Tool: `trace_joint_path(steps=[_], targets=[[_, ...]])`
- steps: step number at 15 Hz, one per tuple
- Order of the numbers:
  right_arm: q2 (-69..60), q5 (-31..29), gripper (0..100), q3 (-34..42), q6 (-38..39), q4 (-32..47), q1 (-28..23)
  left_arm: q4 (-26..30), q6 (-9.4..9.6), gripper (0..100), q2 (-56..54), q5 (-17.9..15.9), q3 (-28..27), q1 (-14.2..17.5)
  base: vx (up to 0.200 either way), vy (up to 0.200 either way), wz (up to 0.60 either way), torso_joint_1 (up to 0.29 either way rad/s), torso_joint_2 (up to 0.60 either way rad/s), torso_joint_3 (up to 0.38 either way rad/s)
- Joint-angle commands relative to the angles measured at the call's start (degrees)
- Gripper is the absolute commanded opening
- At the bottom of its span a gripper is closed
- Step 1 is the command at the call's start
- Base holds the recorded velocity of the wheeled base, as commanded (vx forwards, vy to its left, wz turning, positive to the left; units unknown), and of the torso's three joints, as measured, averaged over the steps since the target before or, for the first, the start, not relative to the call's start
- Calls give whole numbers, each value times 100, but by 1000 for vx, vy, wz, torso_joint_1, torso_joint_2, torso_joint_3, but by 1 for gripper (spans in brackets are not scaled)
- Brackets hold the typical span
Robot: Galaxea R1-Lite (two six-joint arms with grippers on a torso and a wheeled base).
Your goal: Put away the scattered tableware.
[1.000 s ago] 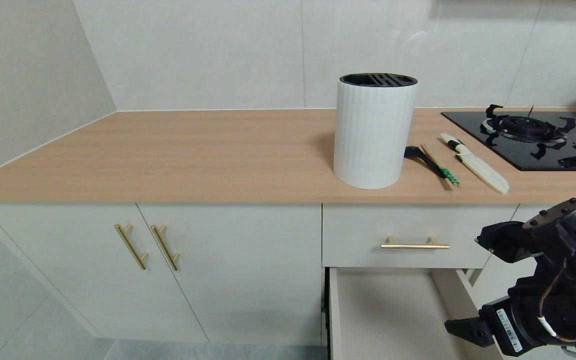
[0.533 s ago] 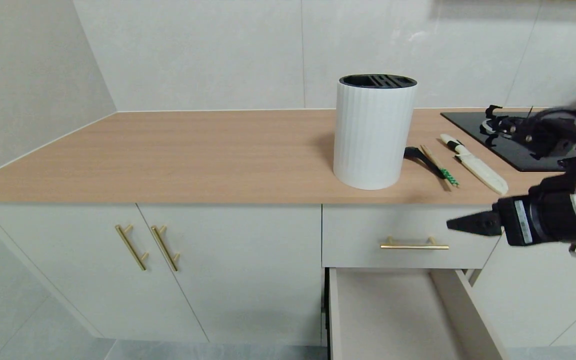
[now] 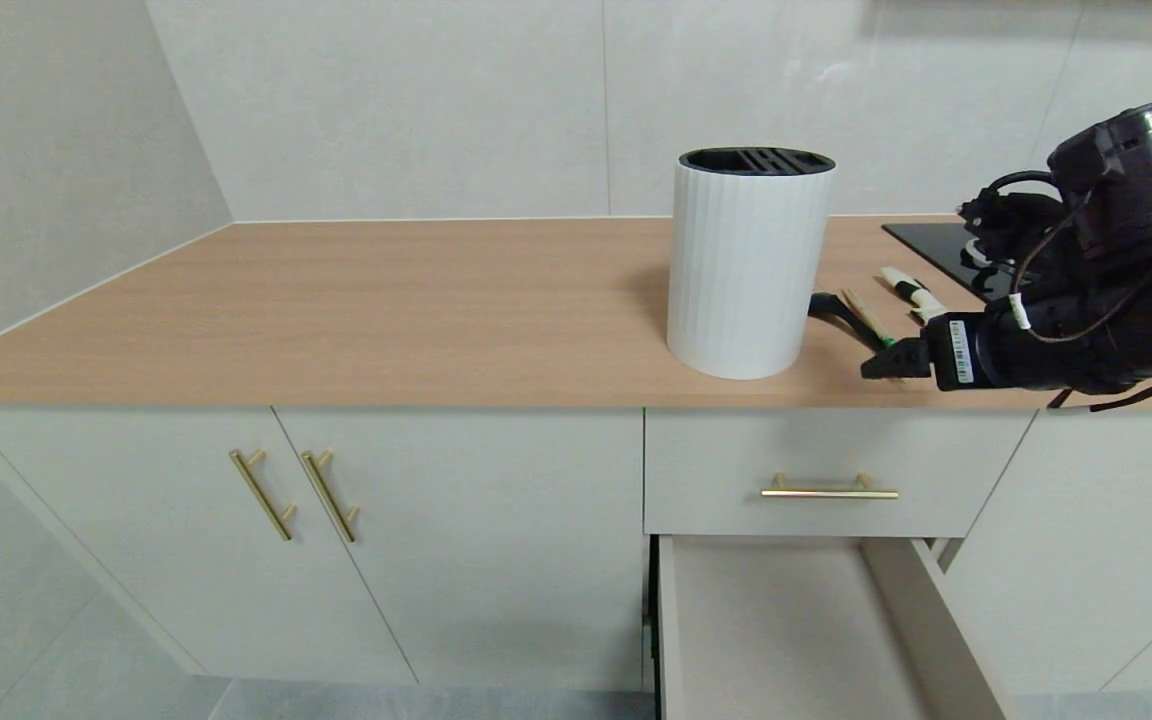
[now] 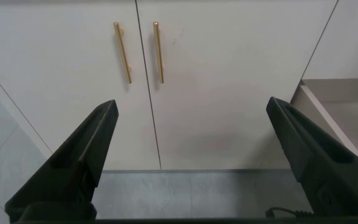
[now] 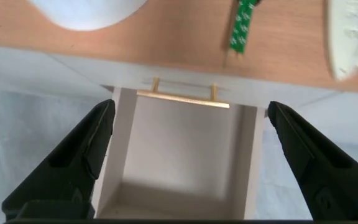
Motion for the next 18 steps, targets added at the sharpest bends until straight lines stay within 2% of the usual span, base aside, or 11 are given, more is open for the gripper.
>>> trace_joint_path(steps=[1,8,18], targets=[[352,-11,100,-20,13,-160,-23,-1,2,100,0,0,0,2,0,0,0,0,0,0],[748,-63,100,-20,13,-933,-357,-1,2,100,0,0,0,2,0,0,0,0,0,0],[1100,-248,100,-187,30,-1100,-594,-1,2,100,0,0,0,2,0,0,0,0,0,0]])
